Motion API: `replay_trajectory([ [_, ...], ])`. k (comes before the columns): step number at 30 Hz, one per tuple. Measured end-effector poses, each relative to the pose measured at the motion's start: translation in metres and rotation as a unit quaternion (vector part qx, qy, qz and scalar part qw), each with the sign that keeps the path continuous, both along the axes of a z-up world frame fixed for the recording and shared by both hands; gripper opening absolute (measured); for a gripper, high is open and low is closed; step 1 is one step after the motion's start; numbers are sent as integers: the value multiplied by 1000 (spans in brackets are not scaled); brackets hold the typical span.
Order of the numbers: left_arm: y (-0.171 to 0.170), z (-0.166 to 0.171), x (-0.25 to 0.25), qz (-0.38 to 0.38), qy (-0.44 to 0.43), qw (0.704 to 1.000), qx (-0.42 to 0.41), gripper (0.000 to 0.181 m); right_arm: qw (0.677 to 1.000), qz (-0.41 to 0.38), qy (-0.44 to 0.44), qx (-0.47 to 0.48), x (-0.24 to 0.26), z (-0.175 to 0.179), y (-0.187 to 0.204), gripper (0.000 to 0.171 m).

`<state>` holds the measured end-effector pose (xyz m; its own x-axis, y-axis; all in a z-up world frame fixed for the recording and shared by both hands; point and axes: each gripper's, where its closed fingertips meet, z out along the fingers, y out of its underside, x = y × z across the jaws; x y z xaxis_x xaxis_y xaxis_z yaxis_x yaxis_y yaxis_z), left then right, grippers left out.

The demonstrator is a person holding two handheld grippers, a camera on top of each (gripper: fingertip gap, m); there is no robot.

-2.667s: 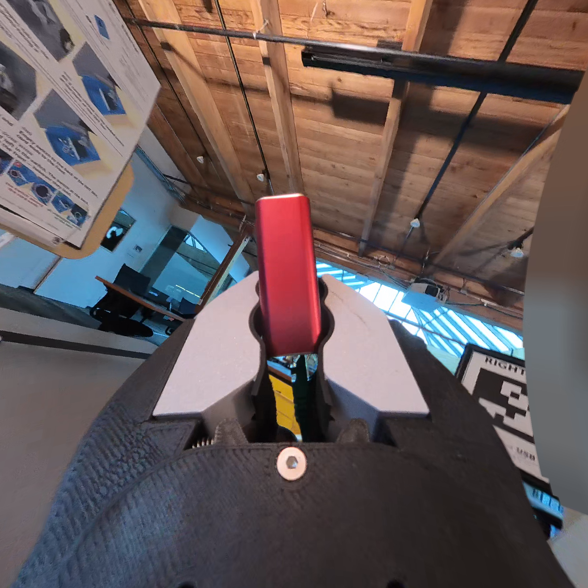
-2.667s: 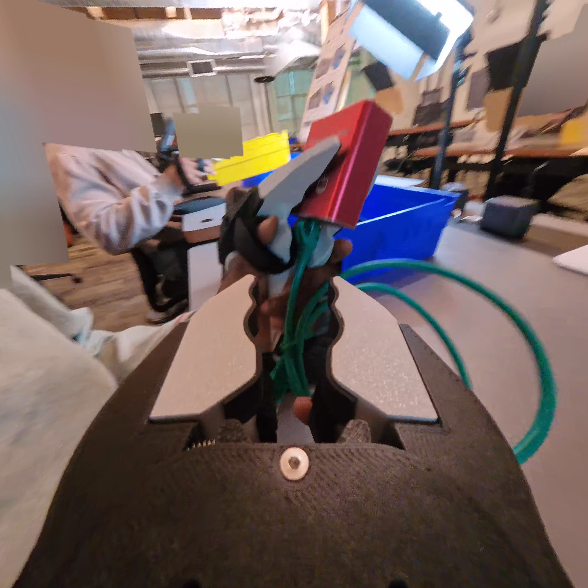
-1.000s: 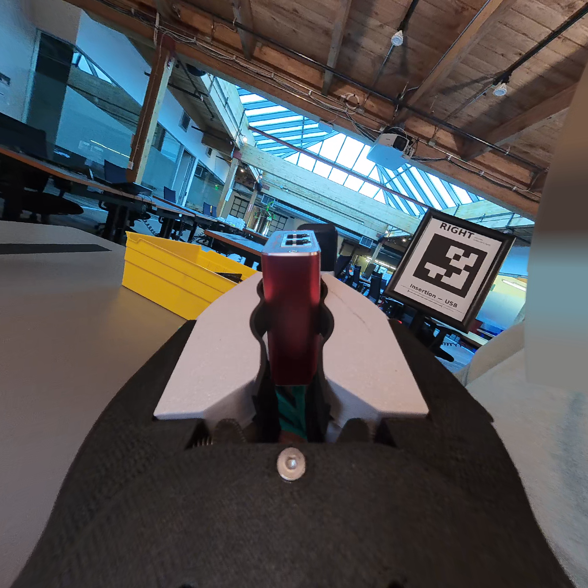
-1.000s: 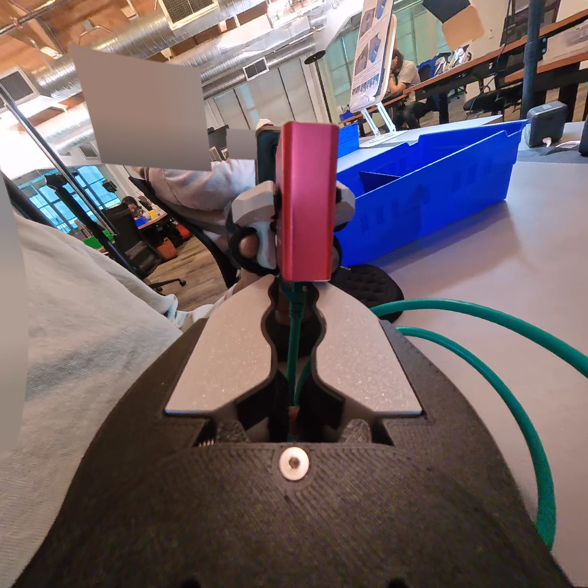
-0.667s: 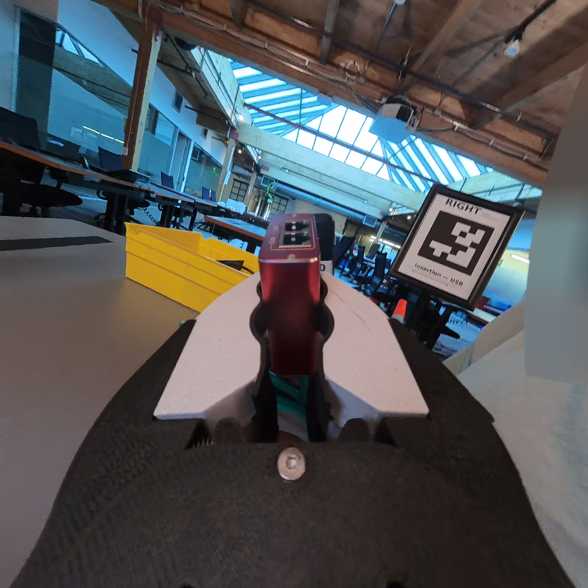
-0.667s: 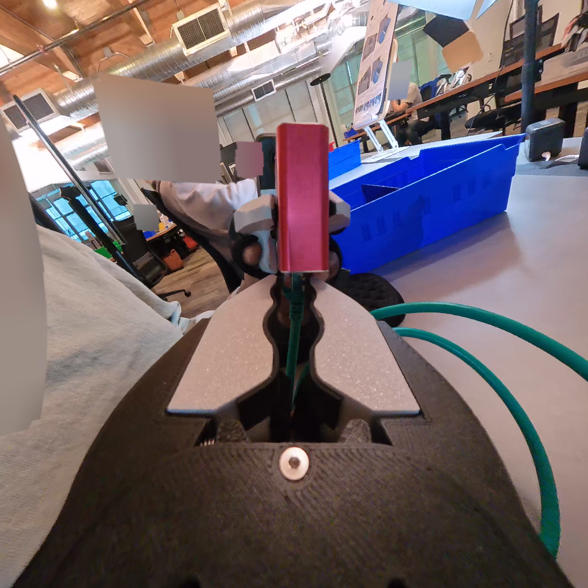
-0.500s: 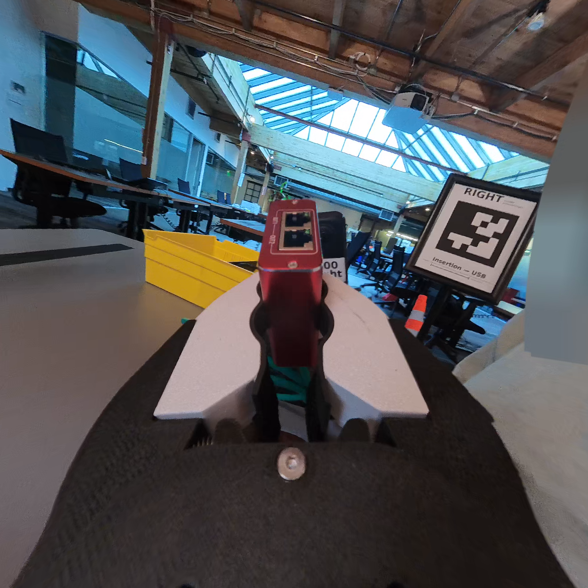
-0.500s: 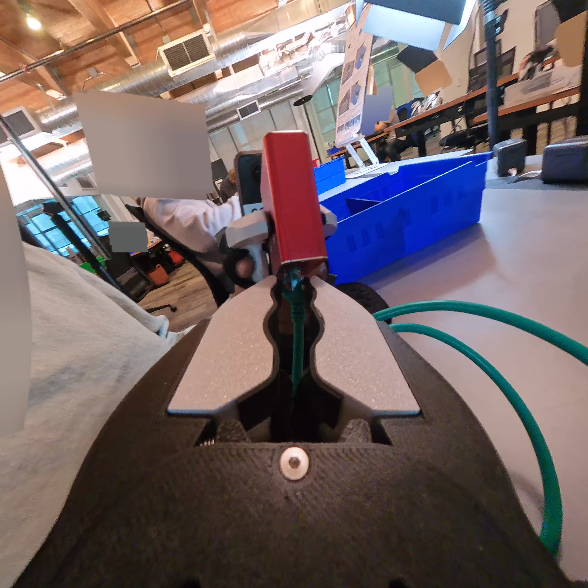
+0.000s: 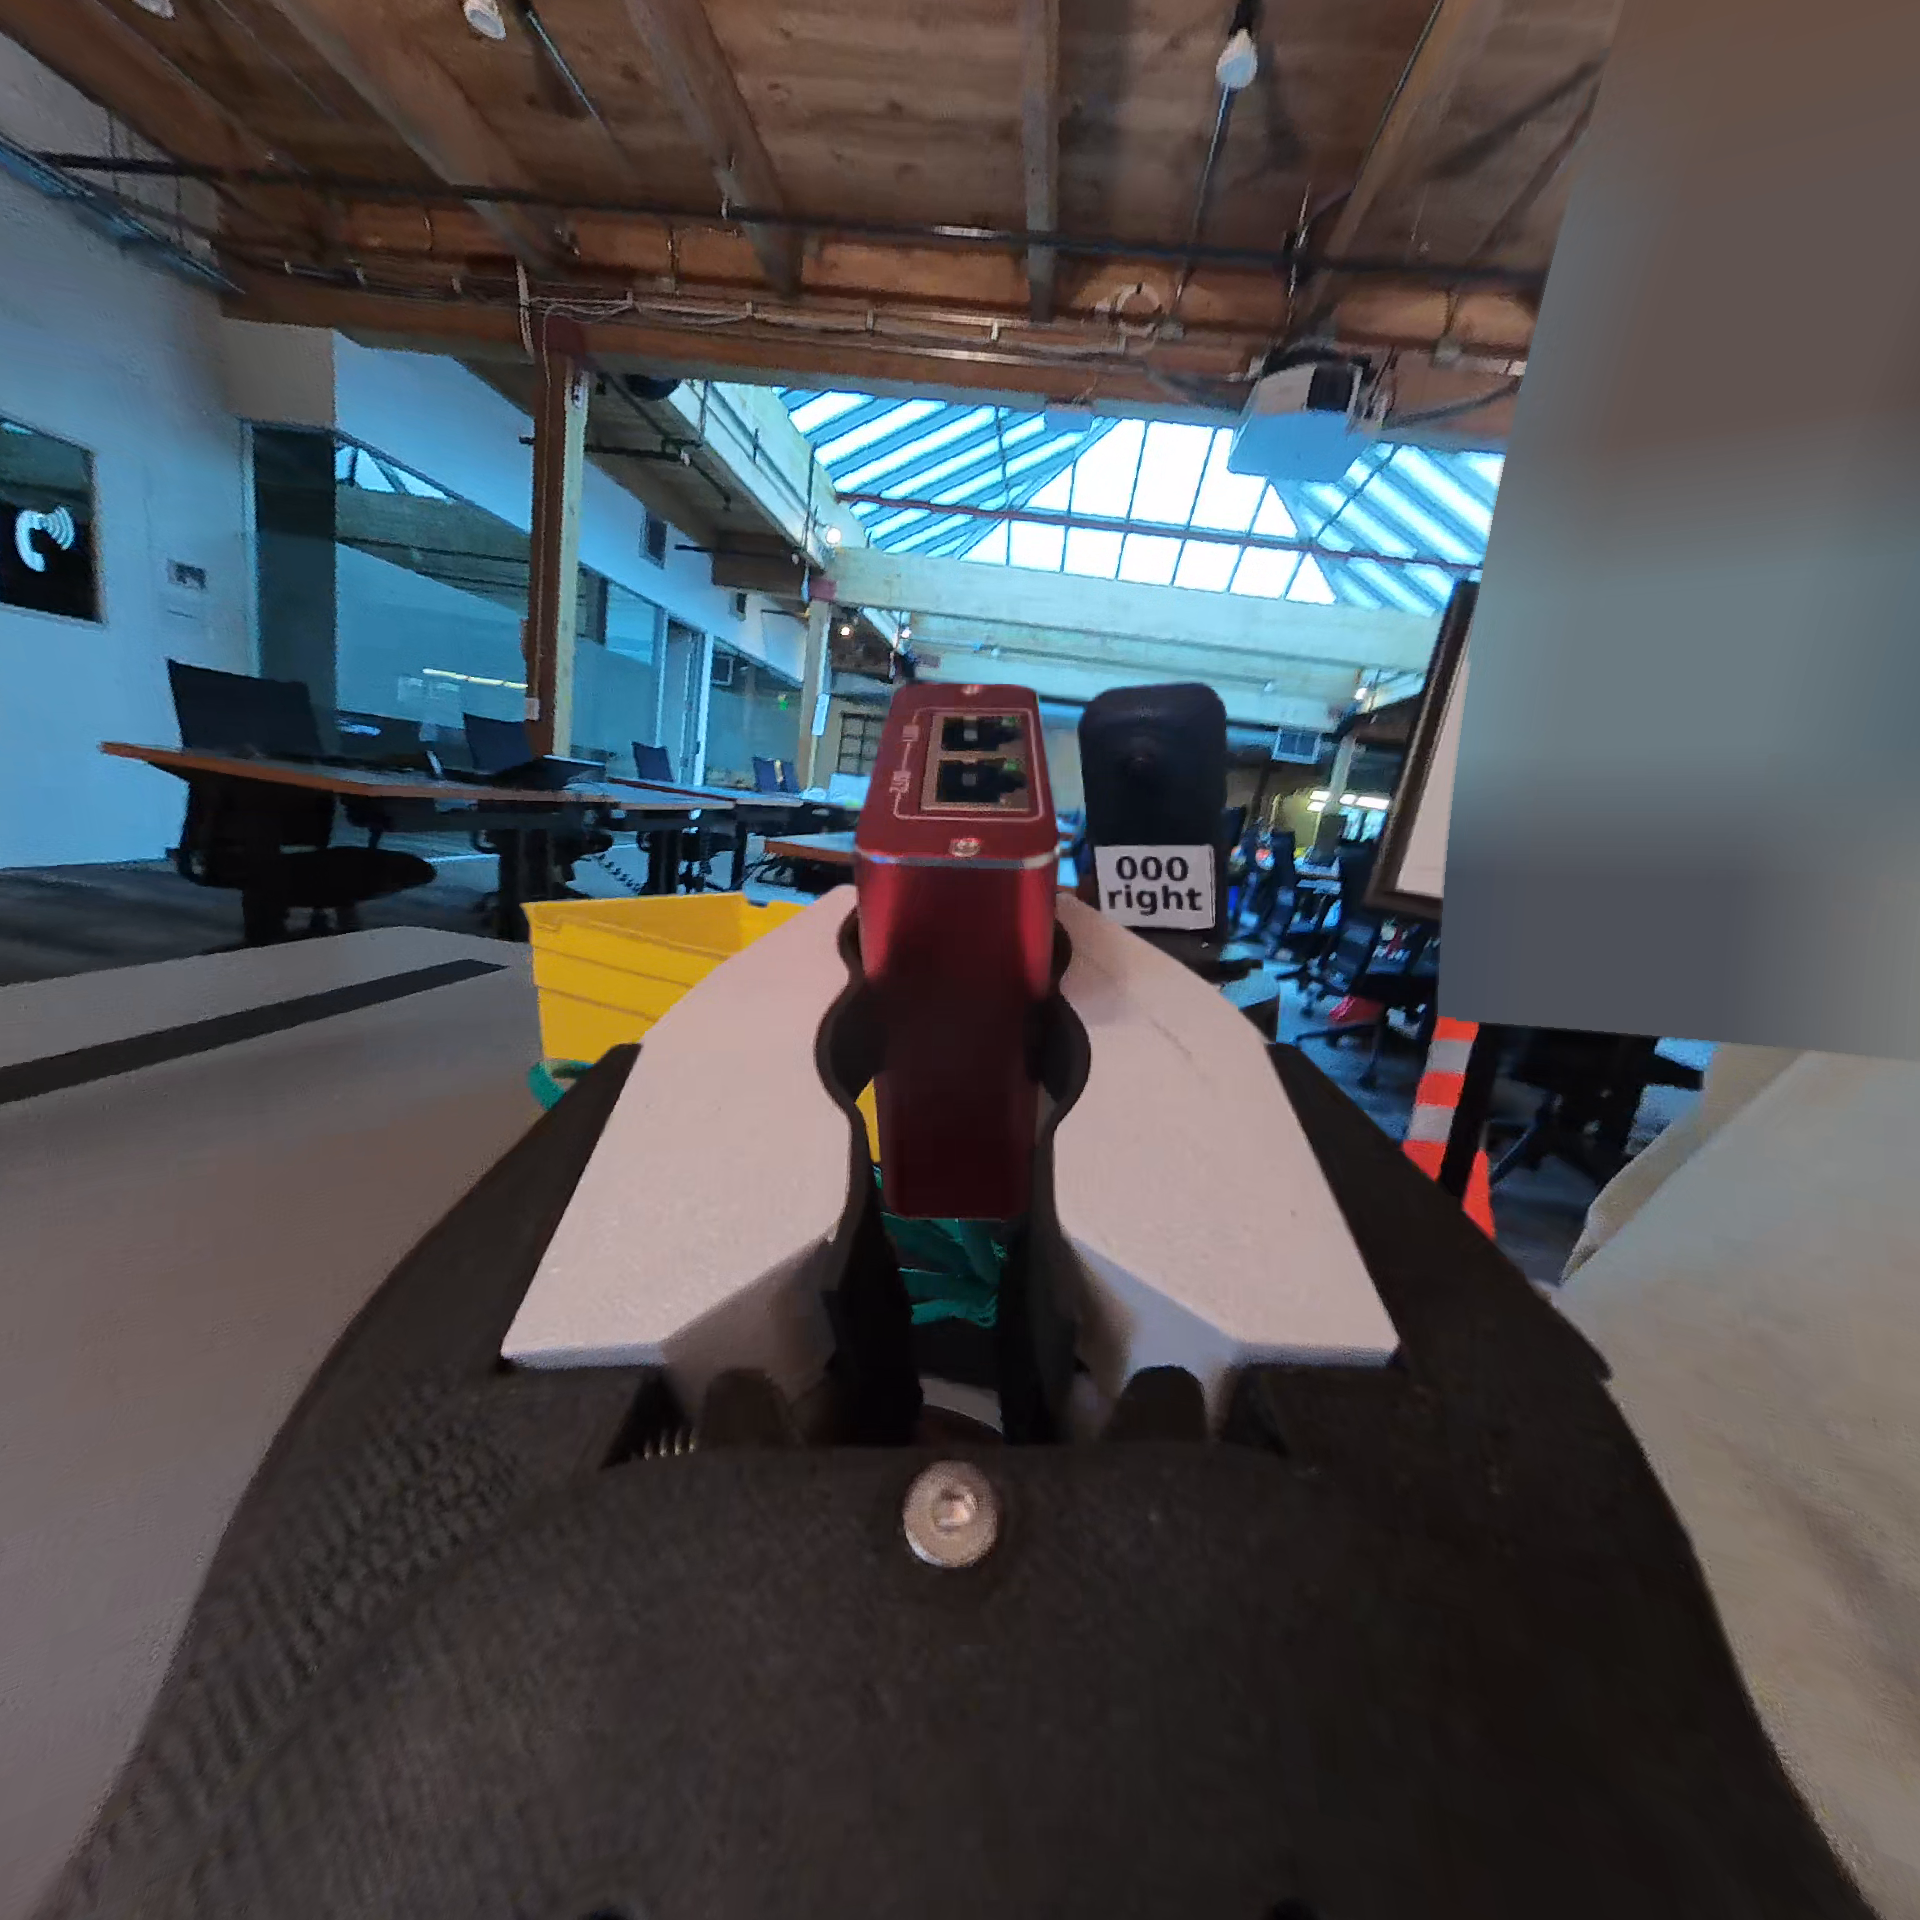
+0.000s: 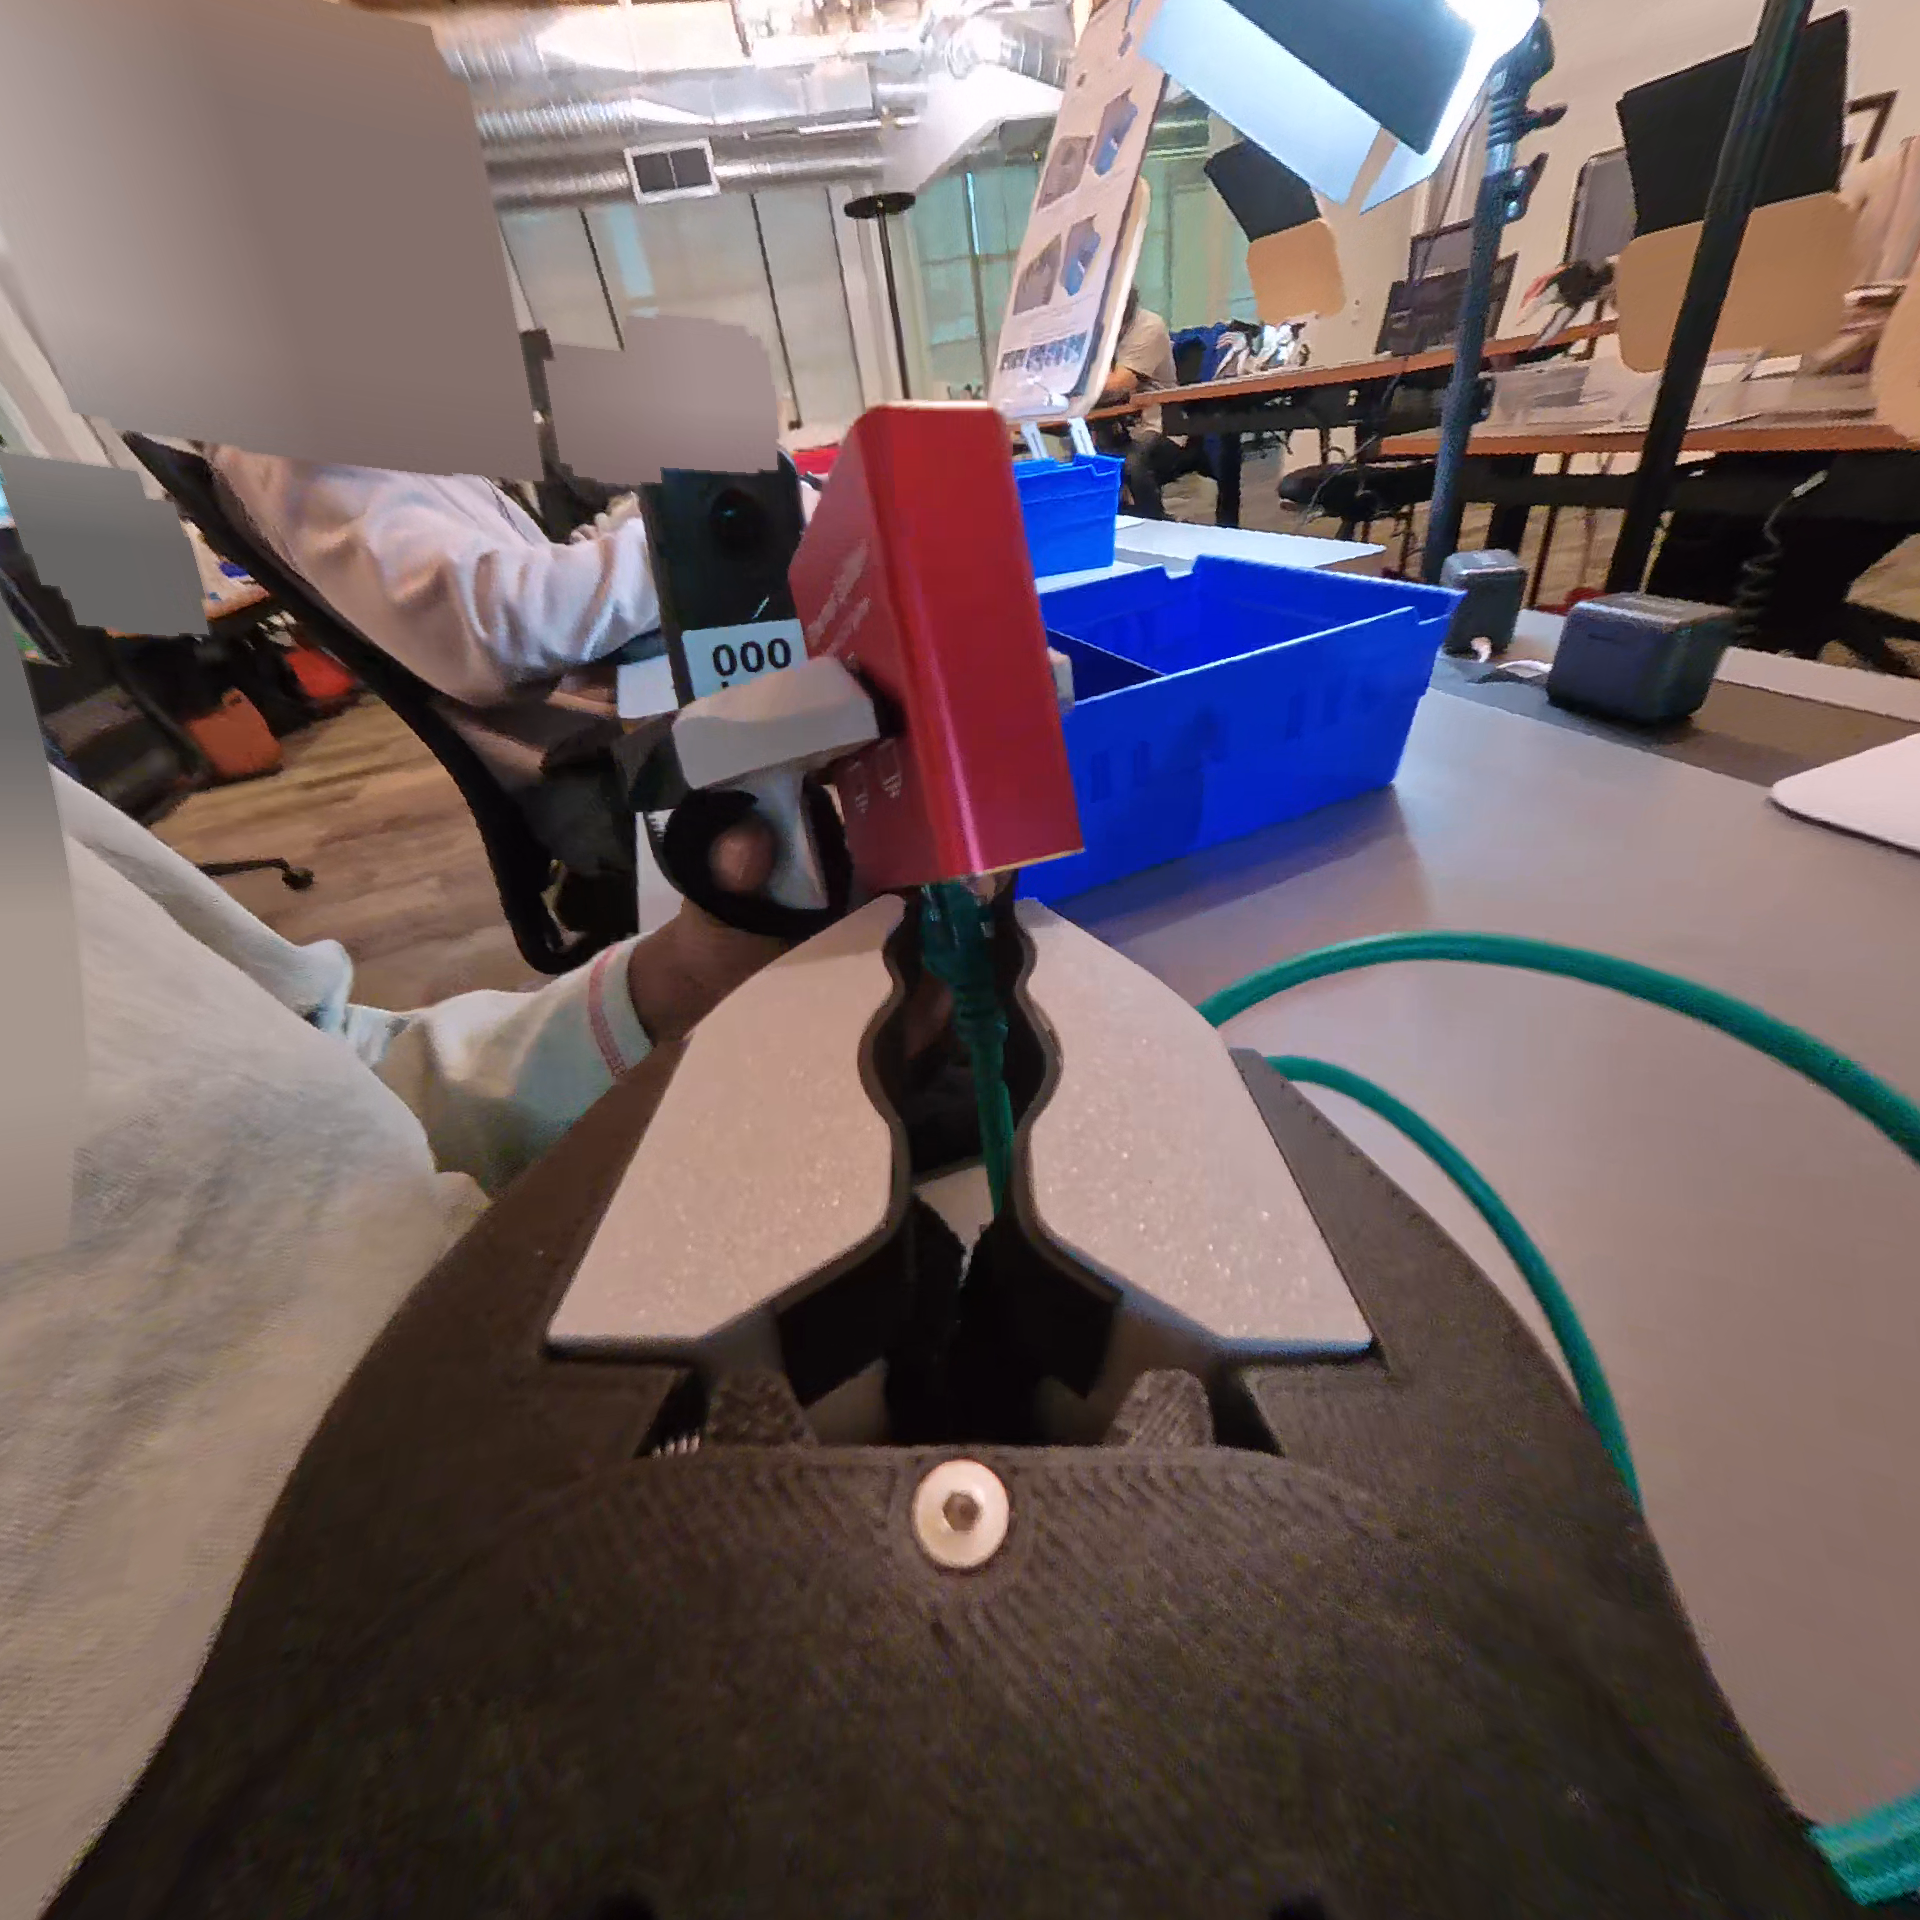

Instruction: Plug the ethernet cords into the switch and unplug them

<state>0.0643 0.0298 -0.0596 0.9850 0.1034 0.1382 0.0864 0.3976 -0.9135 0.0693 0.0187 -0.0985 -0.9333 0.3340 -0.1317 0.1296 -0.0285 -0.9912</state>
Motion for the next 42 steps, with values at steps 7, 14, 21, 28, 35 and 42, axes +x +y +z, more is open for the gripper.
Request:
replay_trajectory([
  [7,-74,56,8,-2,45,979,197,29,993,-111,-5,28,-37,-25,48,13],
  [14,-55,34,-4,1,26,993,118,29,941,-202,240,127,-18,27,80,13],
  [21,-47,28,-3,-12,16,995,101,29,886,-306,337,89,-2,73,167,13],
  [28,-48,23,-15,-4,-24,995,98,29,850,-356,386,38,-2,112,228,13],
  [35,-42,18,-16,-1,-25,997,73,28,799,-416,428,67,8,140,258,13],
  [42,-39,15,-15,2,-22,998,61,28,808,-404,390,178,-25,93,276,13],
])
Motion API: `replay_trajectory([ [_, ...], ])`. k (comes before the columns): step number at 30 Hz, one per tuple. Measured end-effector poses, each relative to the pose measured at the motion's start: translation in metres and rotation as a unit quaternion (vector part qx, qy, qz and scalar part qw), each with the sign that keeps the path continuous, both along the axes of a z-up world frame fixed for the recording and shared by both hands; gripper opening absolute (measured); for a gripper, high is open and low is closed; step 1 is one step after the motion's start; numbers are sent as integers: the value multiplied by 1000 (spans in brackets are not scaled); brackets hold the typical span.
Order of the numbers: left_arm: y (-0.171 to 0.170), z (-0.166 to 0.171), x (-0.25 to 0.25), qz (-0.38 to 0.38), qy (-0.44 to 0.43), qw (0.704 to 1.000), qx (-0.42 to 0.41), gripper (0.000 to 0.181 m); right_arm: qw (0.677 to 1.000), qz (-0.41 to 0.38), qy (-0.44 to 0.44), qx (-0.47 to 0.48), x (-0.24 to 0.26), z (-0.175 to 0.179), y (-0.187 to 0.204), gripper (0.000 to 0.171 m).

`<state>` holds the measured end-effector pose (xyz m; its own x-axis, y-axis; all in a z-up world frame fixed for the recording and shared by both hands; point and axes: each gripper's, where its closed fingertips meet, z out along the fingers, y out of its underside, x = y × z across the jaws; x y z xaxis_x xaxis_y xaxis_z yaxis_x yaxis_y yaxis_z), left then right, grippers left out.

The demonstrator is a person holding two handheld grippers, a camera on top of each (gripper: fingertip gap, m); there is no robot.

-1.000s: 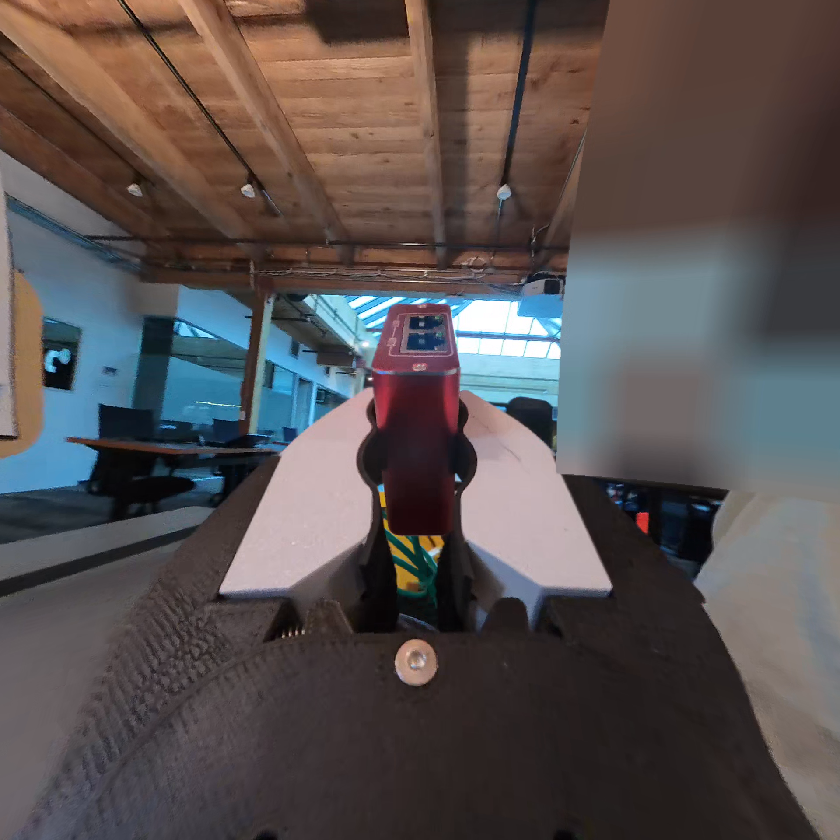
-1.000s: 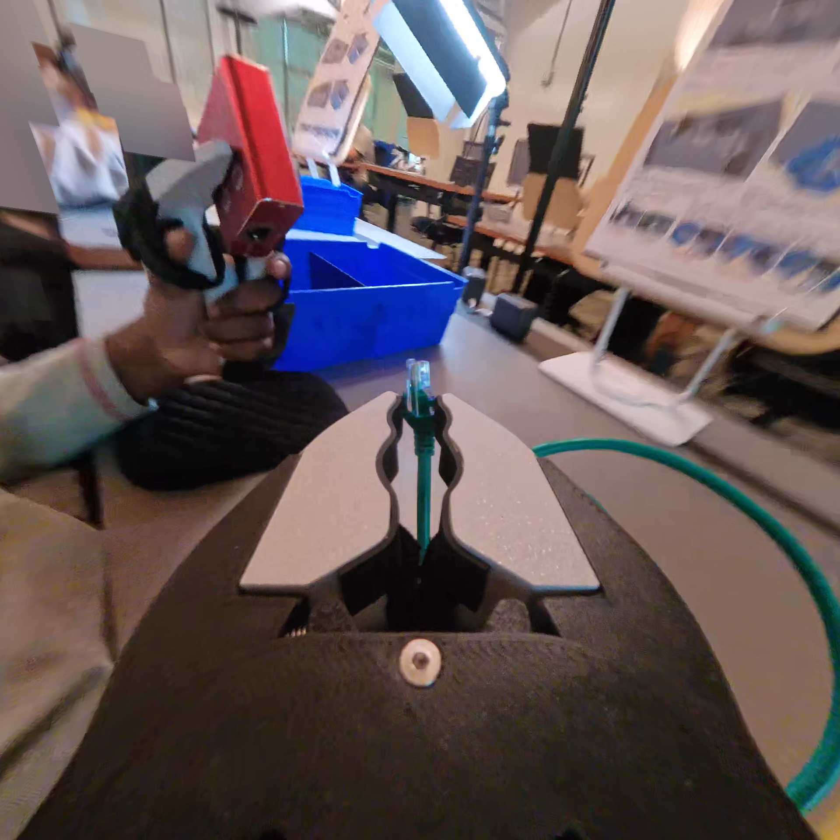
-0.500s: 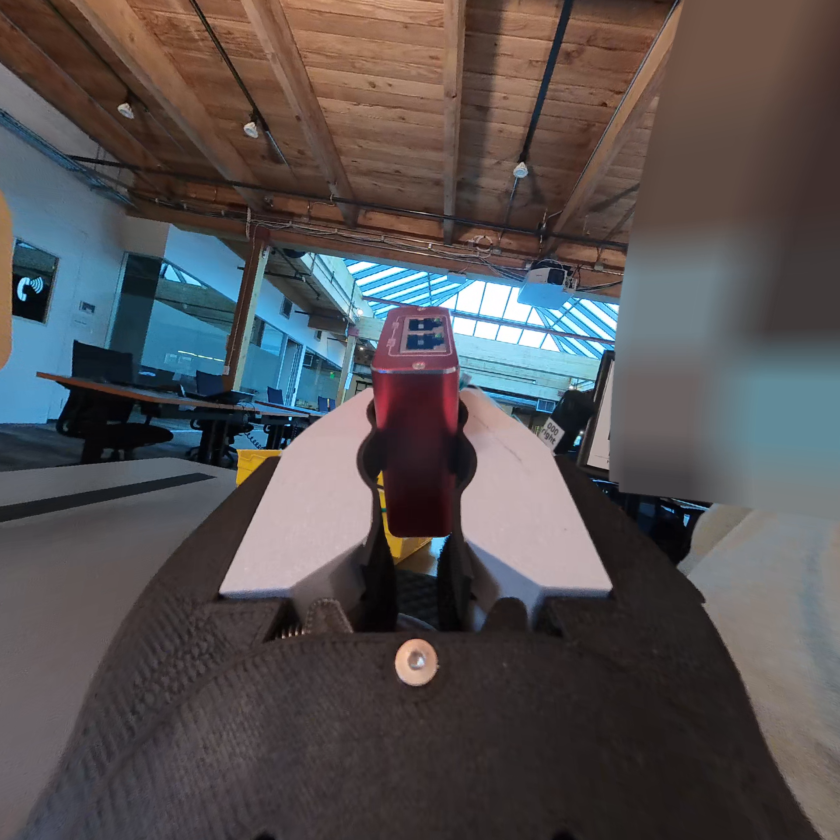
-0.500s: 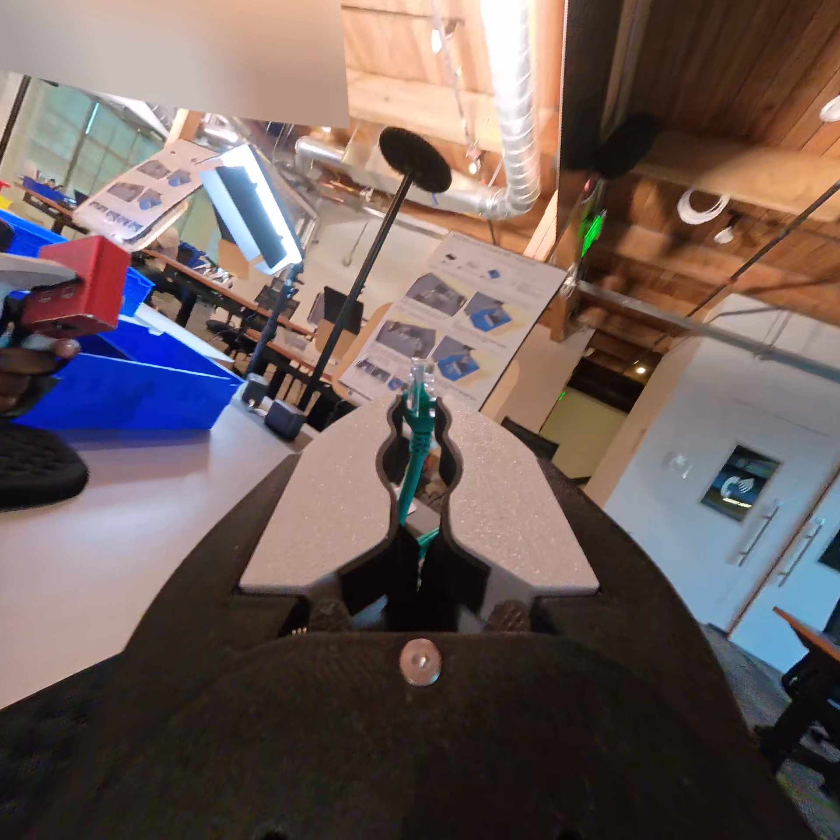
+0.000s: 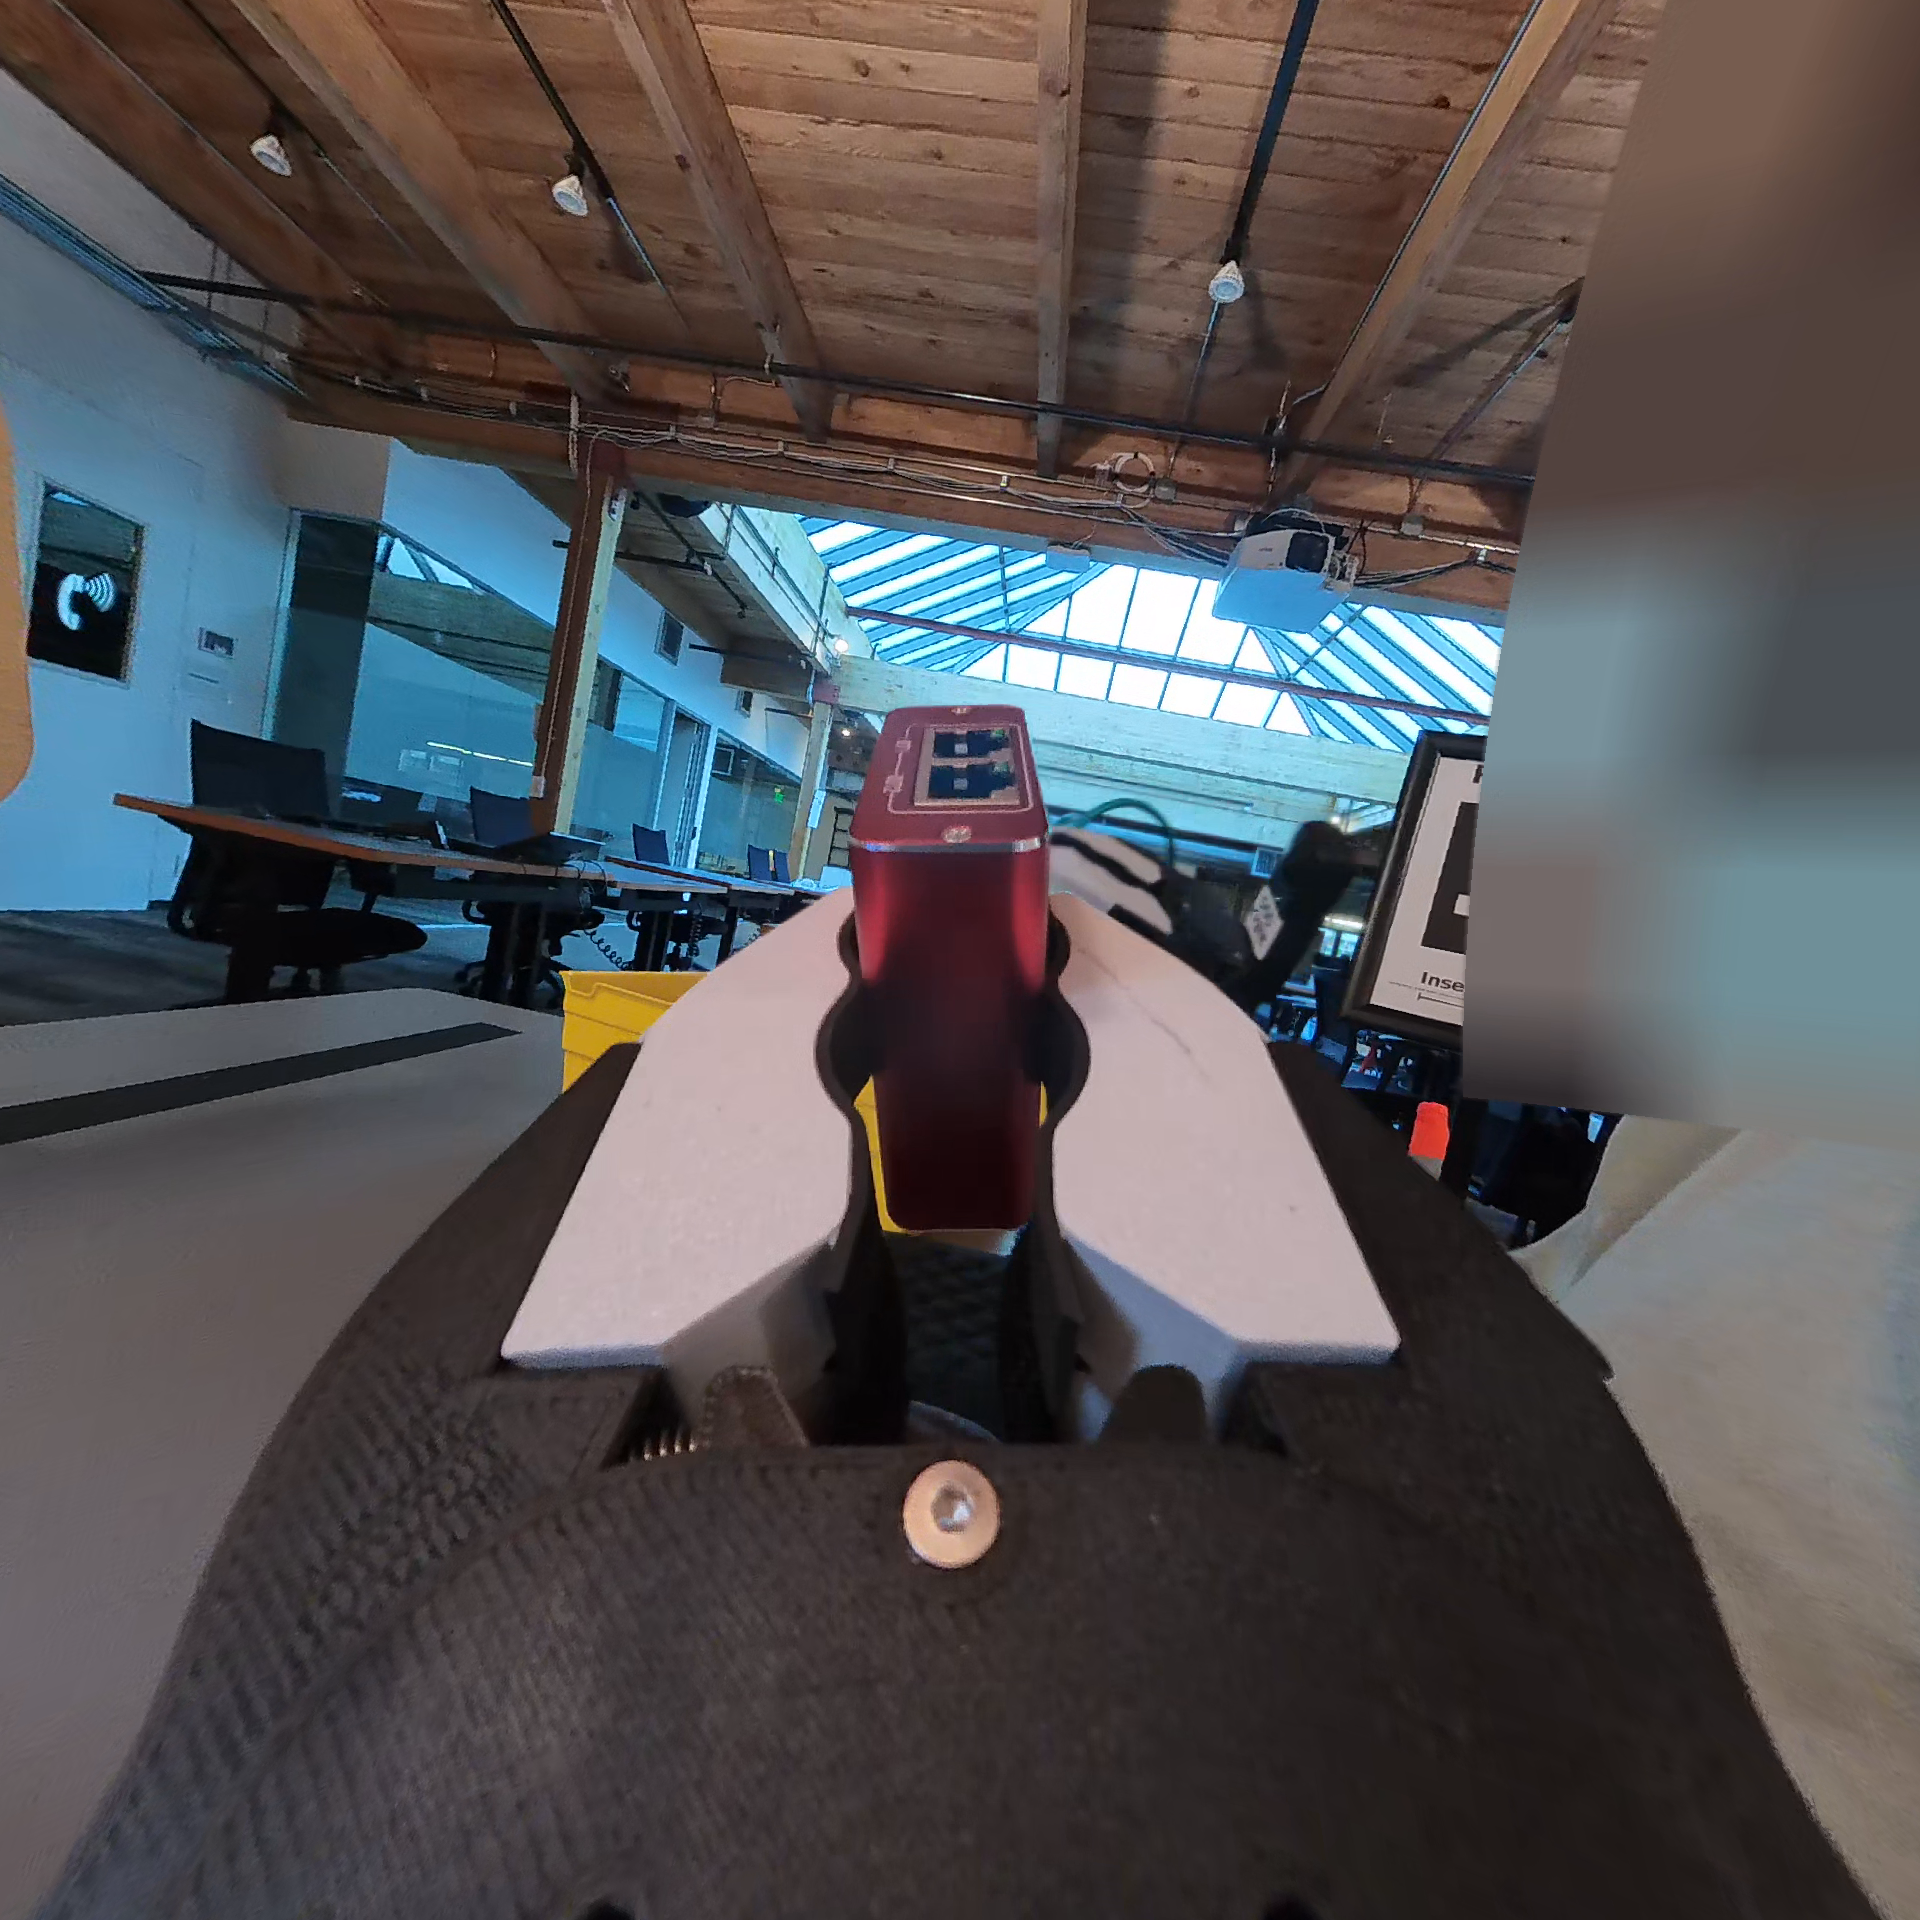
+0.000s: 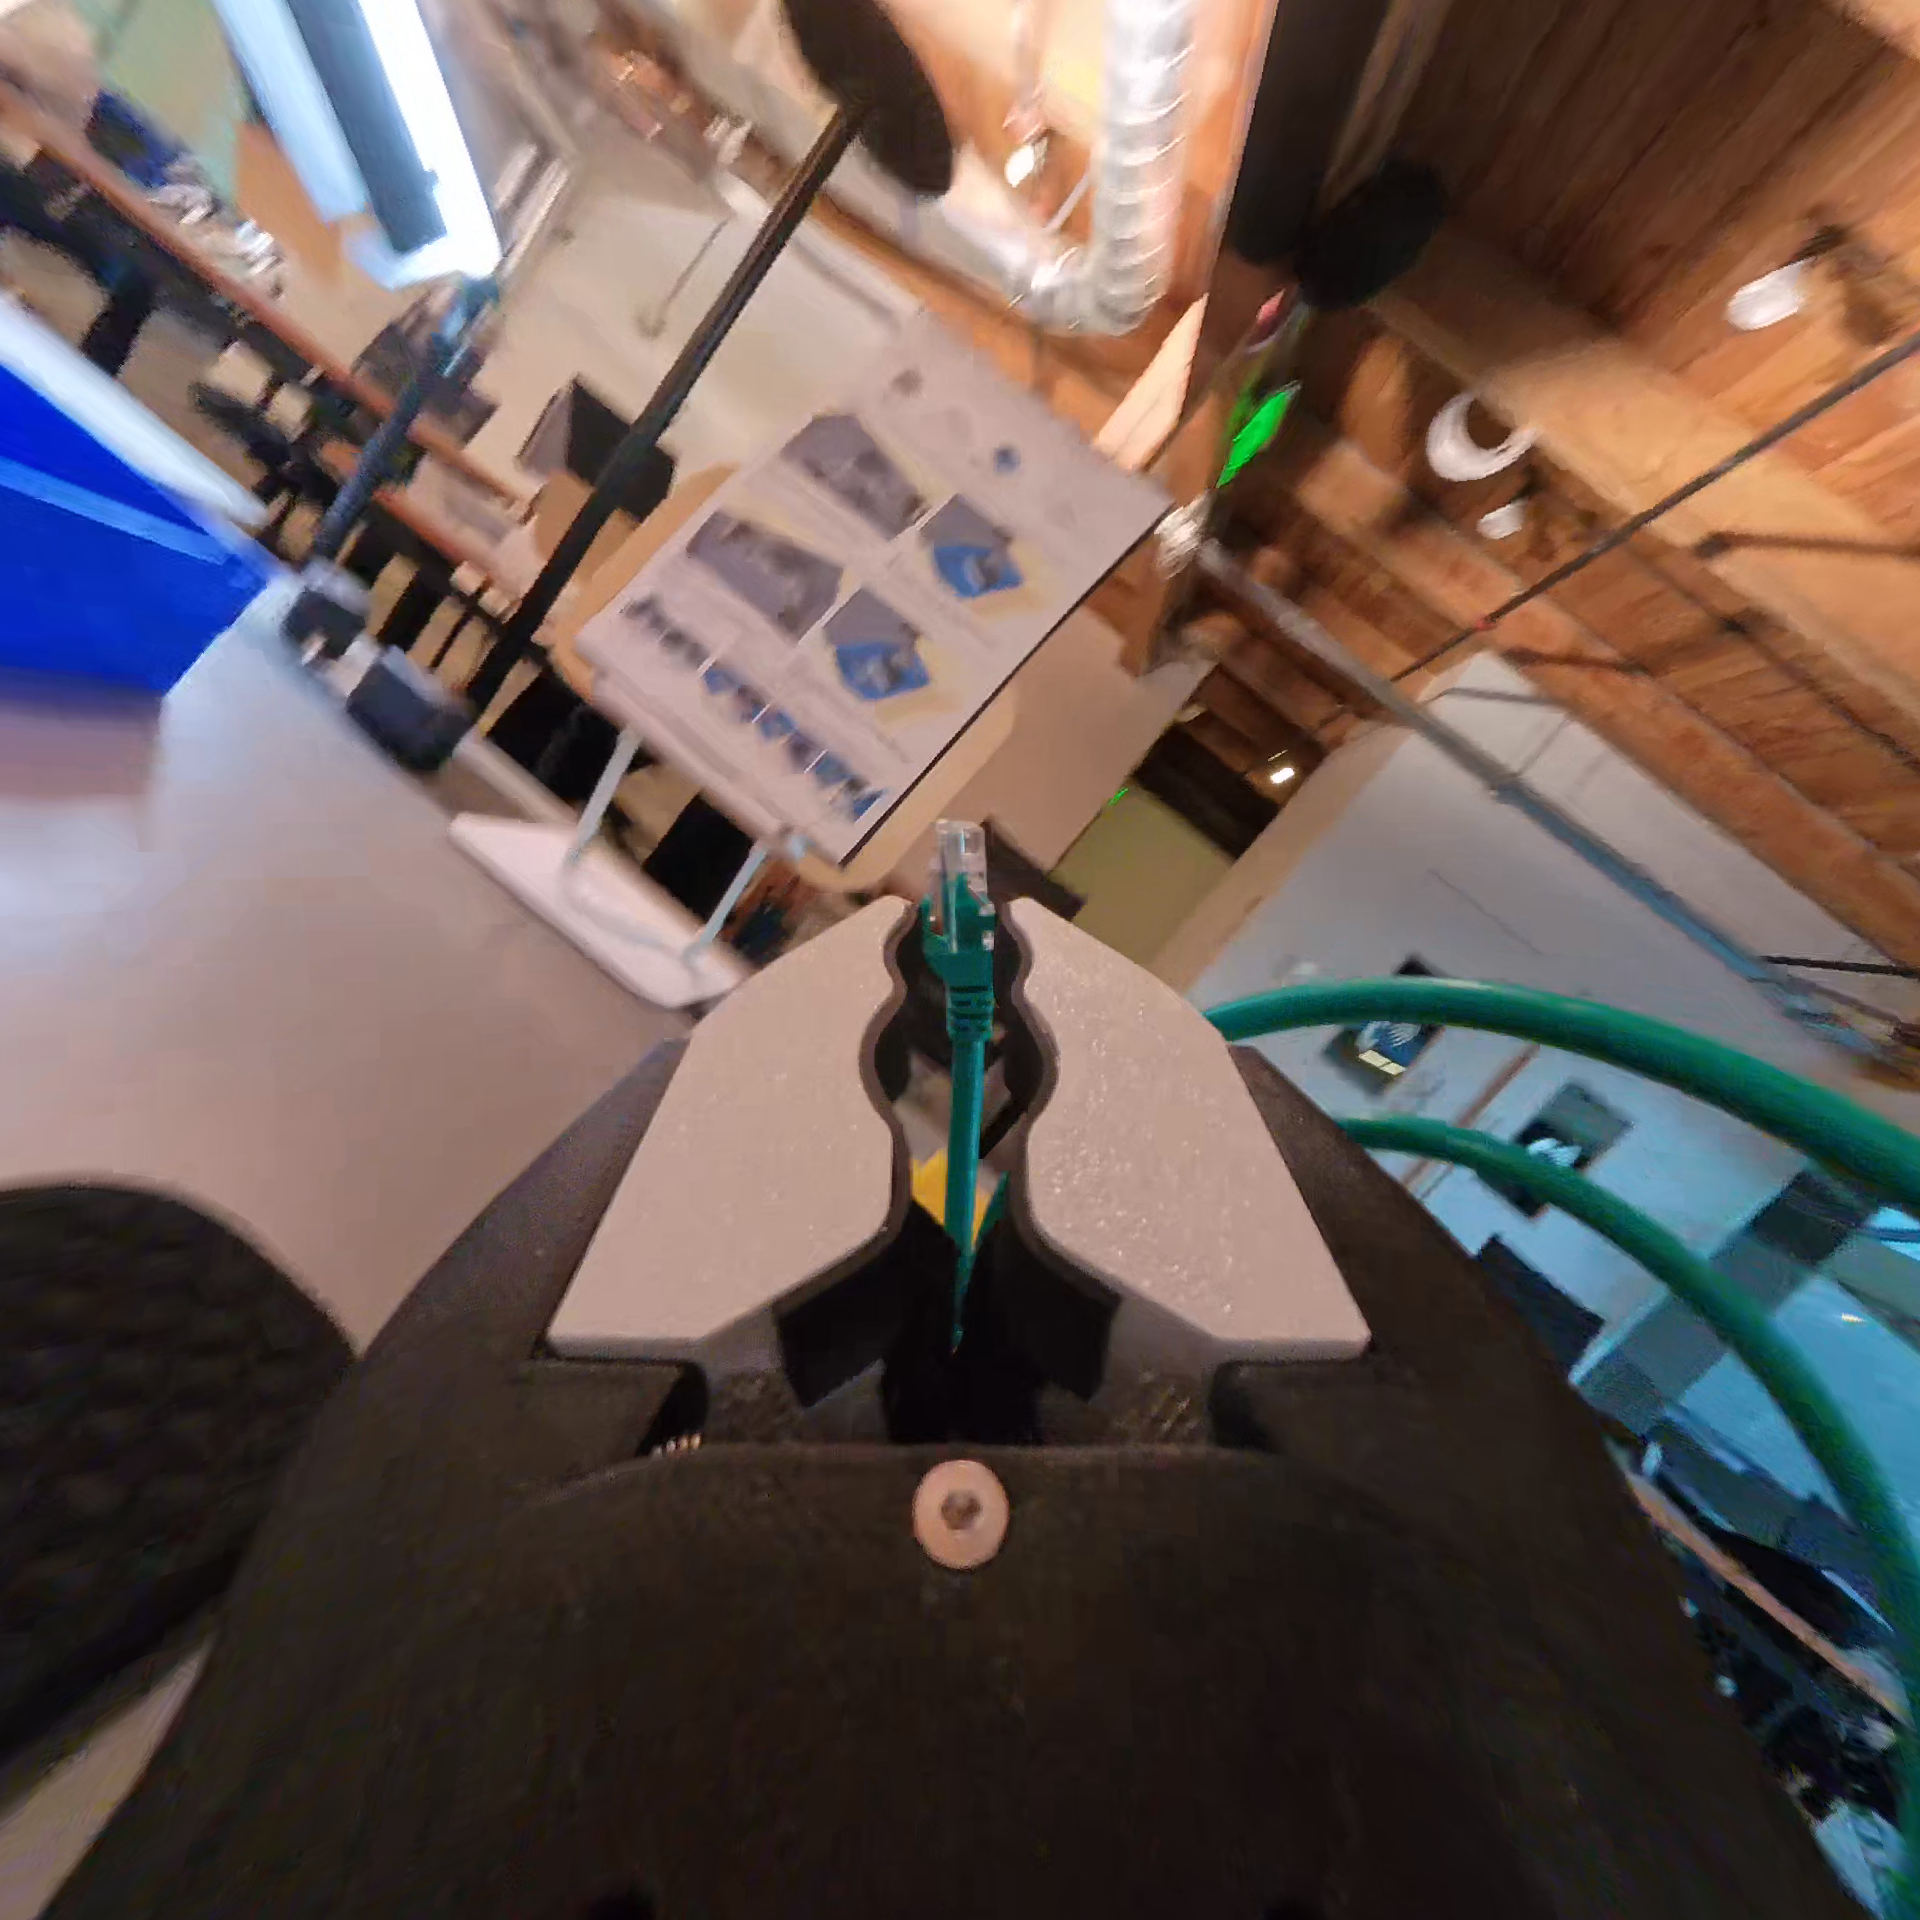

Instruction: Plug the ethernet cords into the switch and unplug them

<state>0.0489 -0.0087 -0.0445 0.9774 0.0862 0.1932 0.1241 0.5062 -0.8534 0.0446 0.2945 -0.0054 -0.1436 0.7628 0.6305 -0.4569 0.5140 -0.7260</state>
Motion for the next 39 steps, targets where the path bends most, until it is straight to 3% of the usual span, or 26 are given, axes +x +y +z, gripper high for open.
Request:
replay_trajectory([
  [5,3,-3,0,3,3,1000,-12,28,966,67,-246,30,-46,-100,-14,14],
  [8,3,-3,-1,4,2,1000,-15,29,938,62,-340,-1,-58,-130,-13,14],
  [11,4,-4,-1,4,1,1000,-18,29,937,44,-339,-64,-65,-125,-4,16],
  [13,5,-5,-2,6,-3,1000,-22,29,944,27,-312,-102,-65,-114,5,33],
  [16,6,-7,-3,4,-8,1000,-26,29,952,32,-250,-171,-55,-86,14,46],
  [19,6,-7,-3,3,-10,1000,-28,29,951,46,-187,-242,-40,-58,21,46],
  [24,12,-17,-9,-9,-52,997,-48,28,938,166,-139,-270,-7,-20,-32,48],
  [27,14,-17,-4,-39,-60,996,-45,29,927,274,-140,-215,10,-10,-98,65],
  [31,20,-26,-1,-89,-105,988,-64,28,935,346,-69,16,32,-27,-199,109],
  [35,29,-31,18,-174,-119,974,-80,28,912,342,-81,214,30,-75,-265,119],
  [39,34,-35,31,-207,-108,967,-103,28,900,355,-33,250,31,-82,-291,110],
])
